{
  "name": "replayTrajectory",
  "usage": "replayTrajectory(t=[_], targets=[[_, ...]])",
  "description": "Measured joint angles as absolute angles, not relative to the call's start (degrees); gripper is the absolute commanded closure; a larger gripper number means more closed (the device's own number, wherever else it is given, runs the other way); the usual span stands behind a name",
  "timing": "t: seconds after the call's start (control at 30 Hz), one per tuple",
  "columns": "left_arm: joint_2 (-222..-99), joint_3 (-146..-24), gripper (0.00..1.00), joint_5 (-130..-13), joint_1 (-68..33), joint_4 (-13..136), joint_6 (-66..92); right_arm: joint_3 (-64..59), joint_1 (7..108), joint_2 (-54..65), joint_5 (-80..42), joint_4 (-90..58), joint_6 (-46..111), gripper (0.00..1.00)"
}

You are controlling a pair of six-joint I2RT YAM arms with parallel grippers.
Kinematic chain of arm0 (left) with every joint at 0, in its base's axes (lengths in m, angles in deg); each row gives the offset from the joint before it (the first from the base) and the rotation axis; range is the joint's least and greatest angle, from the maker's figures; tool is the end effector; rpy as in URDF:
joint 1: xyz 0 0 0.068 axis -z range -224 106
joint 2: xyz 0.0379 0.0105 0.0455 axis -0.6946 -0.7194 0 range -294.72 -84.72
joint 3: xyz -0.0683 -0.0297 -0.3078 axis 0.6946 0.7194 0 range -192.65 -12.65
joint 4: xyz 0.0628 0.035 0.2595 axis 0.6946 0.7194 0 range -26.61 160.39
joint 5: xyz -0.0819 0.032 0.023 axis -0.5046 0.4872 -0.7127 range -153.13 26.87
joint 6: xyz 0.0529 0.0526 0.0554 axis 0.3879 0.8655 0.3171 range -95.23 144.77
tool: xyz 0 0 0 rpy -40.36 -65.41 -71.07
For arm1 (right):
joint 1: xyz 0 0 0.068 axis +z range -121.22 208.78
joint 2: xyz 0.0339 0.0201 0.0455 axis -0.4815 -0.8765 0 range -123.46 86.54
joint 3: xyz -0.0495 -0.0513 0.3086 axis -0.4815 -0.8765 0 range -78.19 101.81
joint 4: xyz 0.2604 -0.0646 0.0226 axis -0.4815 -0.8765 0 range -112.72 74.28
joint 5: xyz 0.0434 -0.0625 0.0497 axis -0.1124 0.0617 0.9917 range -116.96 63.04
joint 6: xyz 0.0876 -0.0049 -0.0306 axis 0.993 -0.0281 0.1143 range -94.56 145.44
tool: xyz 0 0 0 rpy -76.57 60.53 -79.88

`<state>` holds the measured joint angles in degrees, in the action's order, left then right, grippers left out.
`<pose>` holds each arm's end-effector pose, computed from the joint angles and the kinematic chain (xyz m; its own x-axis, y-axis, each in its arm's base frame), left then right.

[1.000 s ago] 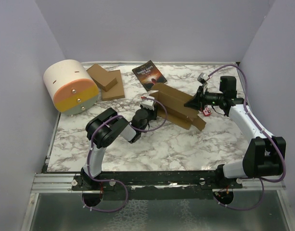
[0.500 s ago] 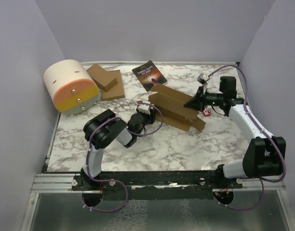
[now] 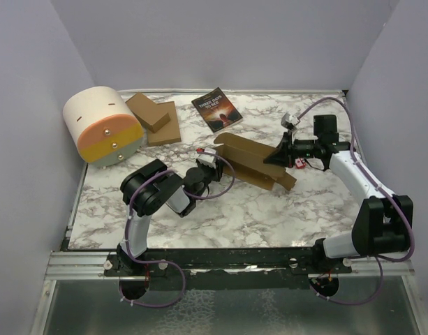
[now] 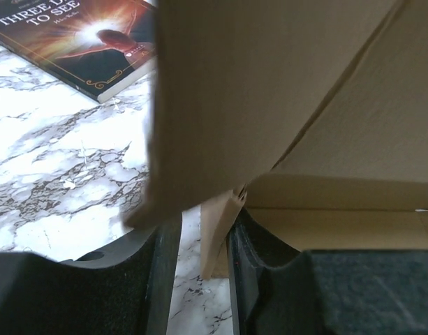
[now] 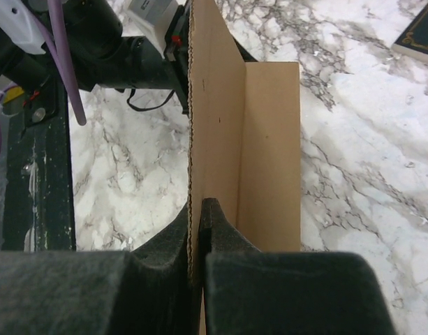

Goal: Fold the paper box

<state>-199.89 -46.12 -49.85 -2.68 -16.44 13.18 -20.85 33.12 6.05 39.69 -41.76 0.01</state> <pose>0.3152 -0.2514 0.1461 -0.1185 -0.1562 -0.9806 0.4557 0.8689 -0.1935 0.2888 0.0989 0.2930 -0.4118 -0.2019 -0.8886 -0.8915 0.2913 0.3470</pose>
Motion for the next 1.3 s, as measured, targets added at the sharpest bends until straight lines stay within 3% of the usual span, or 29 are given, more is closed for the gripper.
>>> replayTrajectory(t=[0.17,0.3,0.43,0.57,0.93,1.3], targets=[[-200.31,-46.01,0.68,-49.94,-2.68,-18.39,14.46,-20.85,35.28,4.41,39.64,-44.32,-2.53,0.99],[-201.6,-46.01,0.79,-50.35,-2.68,-19.79,15.43,-20.85,36.35,2.71,38.77,-44.91,-2.88,0.99],[-202.34,-46.01,0.79,-50.77,-2.68,-20.75,15.78,-20.85,36.73,2.1,37.11,-44.89,-2.27,0.99],[-202.97,-46.01,0.7,-50.77,-2.7,-21.16,15.95,-20.82,36.86,1.77,36.3,-45.0,-1.76,0.99],[-202.06,-40.72,0.32,-50.77,-3.01,-21.88,15.32,-18.86,36.99,1.79,33.26,-44.69,1.89,0.98],[-188.29,-26.54,0.2,-53.35,-3.27,-22.65,12.65,-13.24,36.55,1.79,29.96,-44.41,2.91,0.98]])
